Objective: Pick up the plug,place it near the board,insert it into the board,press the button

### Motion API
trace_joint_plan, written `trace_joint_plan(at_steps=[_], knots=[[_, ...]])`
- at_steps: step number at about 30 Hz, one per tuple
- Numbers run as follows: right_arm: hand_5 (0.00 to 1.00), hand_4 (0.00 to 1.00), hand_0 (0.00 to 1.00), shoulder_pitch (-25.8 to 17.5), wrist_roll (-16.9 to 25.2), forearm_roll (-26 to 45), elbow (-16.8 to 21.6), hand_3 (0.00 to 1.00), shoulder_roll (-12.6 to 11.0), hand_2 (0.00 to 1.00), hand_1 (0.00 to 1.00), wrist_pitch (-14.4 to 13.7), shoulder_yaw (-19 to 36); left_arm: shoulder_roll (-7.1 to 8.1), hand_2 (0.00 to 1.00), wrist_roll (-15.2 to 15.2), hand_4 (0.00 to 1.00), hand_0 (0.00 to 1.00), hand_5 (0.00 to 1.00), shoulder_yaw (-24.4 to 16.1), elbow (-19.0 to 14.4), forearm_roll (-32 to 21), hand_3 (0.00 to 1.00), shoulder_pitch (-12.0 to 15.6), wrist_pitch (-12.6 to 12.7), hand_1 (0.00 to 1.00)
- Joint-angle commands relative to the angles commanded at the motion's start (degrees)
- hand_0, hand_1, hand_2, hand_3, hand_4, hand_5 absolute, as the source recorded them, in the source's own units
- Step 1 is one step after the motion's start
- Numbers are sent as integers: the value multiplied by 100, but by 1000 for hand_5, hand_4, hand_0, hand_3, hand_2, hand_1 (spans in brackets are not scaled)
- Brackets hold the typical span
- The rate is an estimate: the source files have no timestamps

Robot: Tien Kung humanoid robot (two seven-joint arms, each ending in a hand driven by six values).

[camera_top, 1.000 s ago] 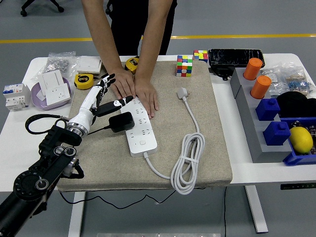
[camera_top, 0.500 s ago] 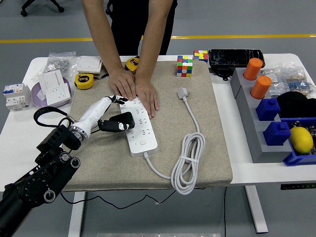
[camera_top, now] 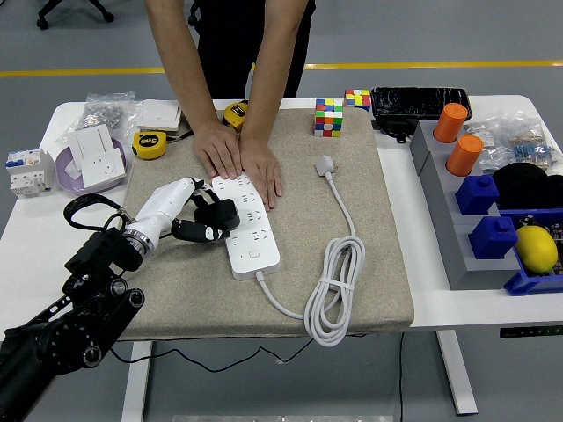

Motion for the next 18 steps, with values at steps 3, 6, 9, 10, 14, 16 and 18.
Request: trace_joint_plan(at_steps=[3,6,9,10,14,16,18], knots=[[689,998,887,-1,2,17,0,735,3,721,732,-2,-18,11,320,2,745,512,75,7,-40,-44,463,29,-15,310],[690,998,886,3,2,23,0,734,5,720,732,-5,-28,23,309,5,712,491,72,-1,-92,-92,456,51,-23,293],[690,998,886,1,-3,27,0,734,4,720,732,-6,-33,36,309,4,712,491,72,-7,-126,-183,456,74,-40,293],[690,998,886,1,-5,27,0,734,4,720,732,-7,-32,38,309,2,712,491,72,-11,-134,-212,456,81,-47,293],[689,998,886,4,-6,41,0,734,0,720,733,-11,-41,46,302,-27,712,491,72,-52,-189,-352,455,116,-79,287],[689,998,886,4,-7,42,0,734,1,720,733,-11,-39,47,302,-40,712,491,72,-77,-205,-411,455,127,-99,287],[689,998,886,5,-8,47,0,733,3,720,733,-12,-39,50,305,-55,711,491,72,-143,-240,-479,454,149,-139,289]])
